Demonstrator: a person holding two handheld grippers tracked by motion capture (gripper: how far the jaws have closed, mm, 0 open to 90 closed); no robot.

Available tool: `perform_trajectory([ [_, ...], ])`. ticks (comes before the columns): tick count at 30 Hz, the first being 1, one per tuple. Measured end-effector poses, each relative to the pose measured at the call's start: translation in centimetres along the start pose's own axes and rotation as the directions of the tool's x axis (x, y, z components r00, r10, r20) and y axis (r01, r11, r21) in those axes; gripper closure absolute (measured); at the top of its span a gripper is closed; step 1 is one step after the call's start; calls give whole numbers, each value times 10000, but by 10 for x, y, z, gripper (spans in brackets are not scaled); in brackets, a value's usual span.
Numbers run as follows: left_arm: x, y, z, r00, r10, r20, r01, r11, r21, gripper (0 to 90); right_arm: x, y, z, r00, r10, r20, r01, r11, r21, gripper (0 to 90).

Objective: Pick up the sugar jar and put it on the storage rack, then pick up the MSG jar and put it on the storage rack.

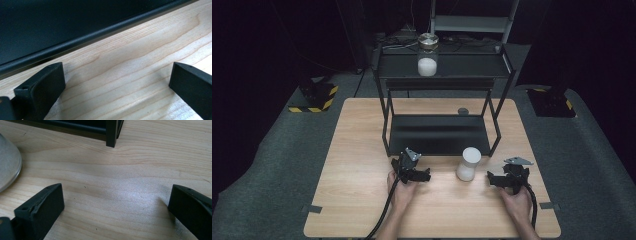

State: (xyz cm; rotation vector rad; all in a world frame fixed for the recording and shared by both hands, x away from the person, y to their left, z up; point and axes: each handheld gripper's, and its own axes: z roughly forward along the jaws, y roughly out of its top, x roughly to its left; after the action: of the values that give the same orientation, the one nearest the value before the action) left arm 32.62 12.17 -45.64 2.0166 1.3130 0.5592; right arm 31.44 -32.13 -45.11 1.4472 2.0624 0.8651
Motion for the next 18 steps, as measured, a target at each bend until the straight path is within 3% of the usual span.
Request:
perform_trajectory([
  [18, 0, 0, 0, 10000, -3, 2, 3, 10000, -8, 2, 3, -1, -1, 9999, 92, 121, -92, 10000, -4, 0],
])
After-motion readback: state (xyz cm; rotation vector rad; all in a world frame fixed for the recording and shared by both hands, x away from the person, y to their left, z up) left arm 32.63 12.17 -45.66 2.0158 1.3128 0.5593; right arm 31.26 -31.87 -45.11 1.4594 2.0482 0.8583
